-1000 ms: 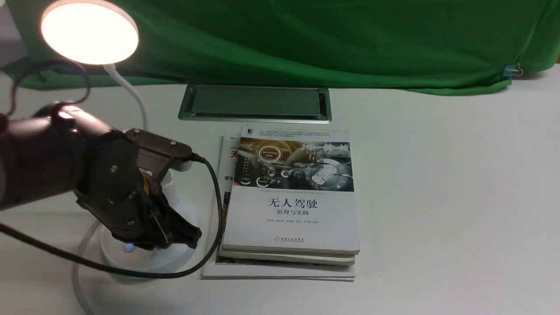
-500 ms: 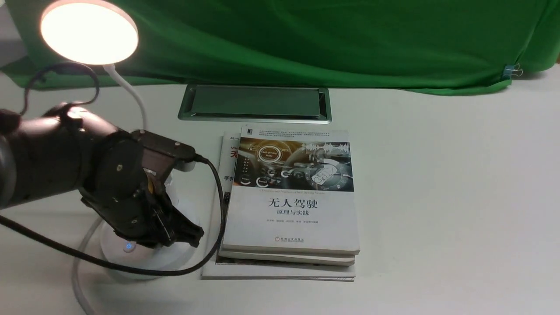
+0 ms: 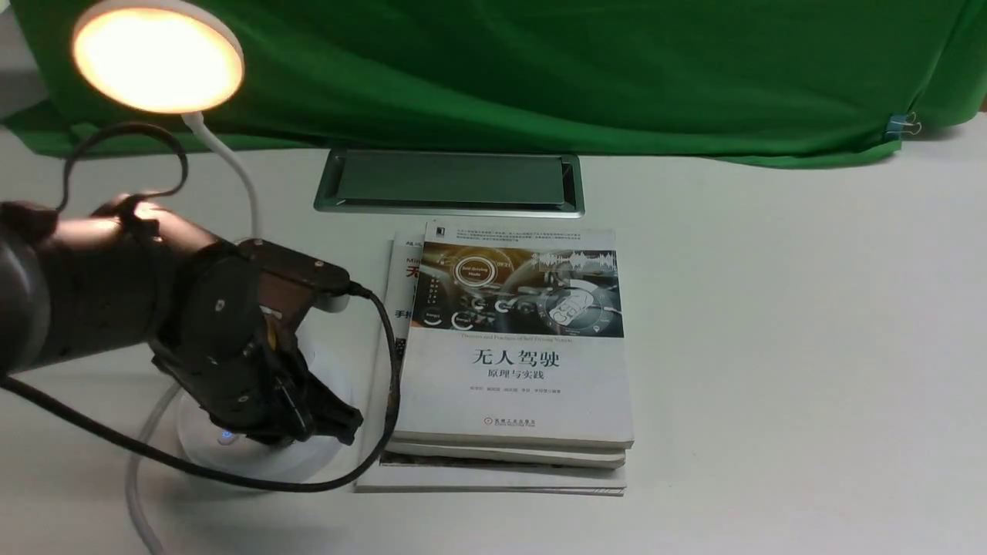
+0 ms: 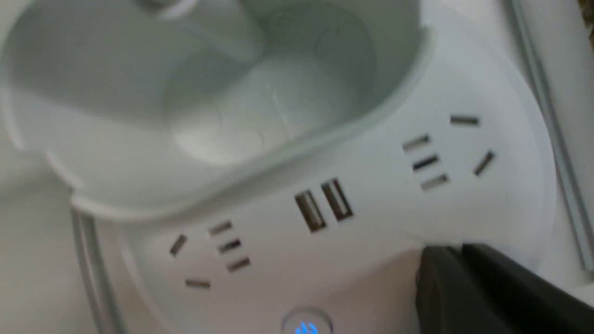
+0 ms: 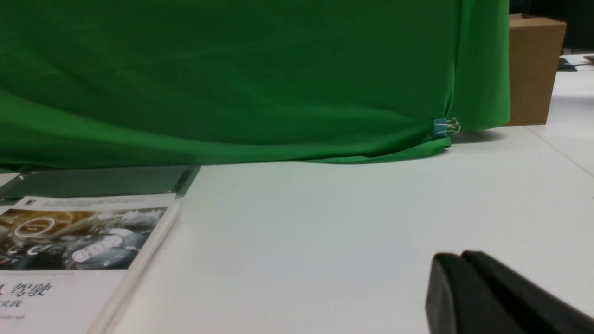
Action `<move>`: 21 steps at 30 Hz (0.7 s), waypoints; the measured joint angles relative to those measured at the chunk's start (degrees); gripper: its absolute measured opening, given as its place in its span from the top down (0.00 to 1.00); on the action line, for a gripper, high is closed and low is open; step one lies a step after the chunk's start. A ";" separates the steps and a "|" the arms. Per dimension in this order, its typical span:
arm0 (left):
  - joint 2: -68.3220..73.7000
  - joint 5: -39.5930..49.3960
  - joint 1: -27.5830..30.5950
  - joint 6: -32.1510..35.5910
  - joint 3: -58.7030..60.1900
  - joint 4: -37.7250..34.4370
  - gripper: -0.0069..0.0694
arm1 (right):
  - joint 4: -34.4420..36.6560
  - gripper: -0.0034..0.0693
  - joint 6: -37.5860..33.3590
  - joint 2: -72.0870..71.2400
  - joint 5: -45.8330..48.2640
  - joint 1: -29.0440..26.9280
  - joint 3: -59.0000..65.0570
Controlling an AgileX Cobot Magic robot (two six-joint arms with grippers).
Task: Turn off the desk lamp on the white desktop by hand.
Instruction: 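Press the power button on the round power strip under the lamp with the left gripper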
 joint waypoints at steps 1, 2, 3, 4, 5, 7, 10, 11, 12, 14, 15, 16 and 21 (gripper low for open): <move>-1.21 0.50 0.00 0.00 -0.06 -0.13 0.88 | 0.00 0.90 0.00 0.00 0.00 0.00 0.00; -2.90 0.62 0.00 0.00 -0.27 -0.13 0.88 | 0.00 0.90 0.00 0.00 0.00 0.00 0.00; -4.54 0.54 0.00 0.06 -0.58 -0.27 0.88 | 0.00 0.90 0.00 0.00 0.00 0.00 0.00; -6.75 0.22 0.00 0.06 -0.77 -0.27 0.88 | 0.00 0.90 0.00 0.00 0.00 0.00 0.00; -9.70 0.15 0.00 0.06 -0.99 -0.27 0.88 | 0.00 0.90 0.00 0.00 0.00 0.00 0.00; -11.77 -0.43 0.00 0.06 -0.98 -0.27 0.88 | 0.00 0.90 0.00 0.00 0.00 0.00 0.00; -13.73 -2.90 0.00 -0.16 -0.08 -0.27 0.88 | 0.00 0.90 0.00 0.00 0.00 0.00 0.00; -13.36 -3.76 0.00 -0.45 0.54 -0.27 0.88 | 0.00 0.90 0.00 0.00 0.00 0.00 0.00; -12.38 -4.60 0.00 -0.63 1.28 -0.27 0.88 | 0.00 0.90 0.00 0.00 0.00 0.00 0.00; -9.85 -5.84 0.00 -0.78 2.13 -0.27 0.88 | 0.00 0.90 0.00 0.00 0.00 0.00 0.00; -8.03 -6.31 0.00 -0.83 2.44 -0.27 0.88 | 0.00 0.90 0.00 0.00 0.00 0.00 0.00; -6.39 -6.49 0.17 -0.83 2.51 -0.27 0.88 | 0.00 0.90 0.00 0.00 0.00 0.00 0.00; 1.07 -8.64 2.96 -0.69 2.23 -2.49 0.88 | 0.00 0.90 0.00 0.00 0.00 0.00 0.00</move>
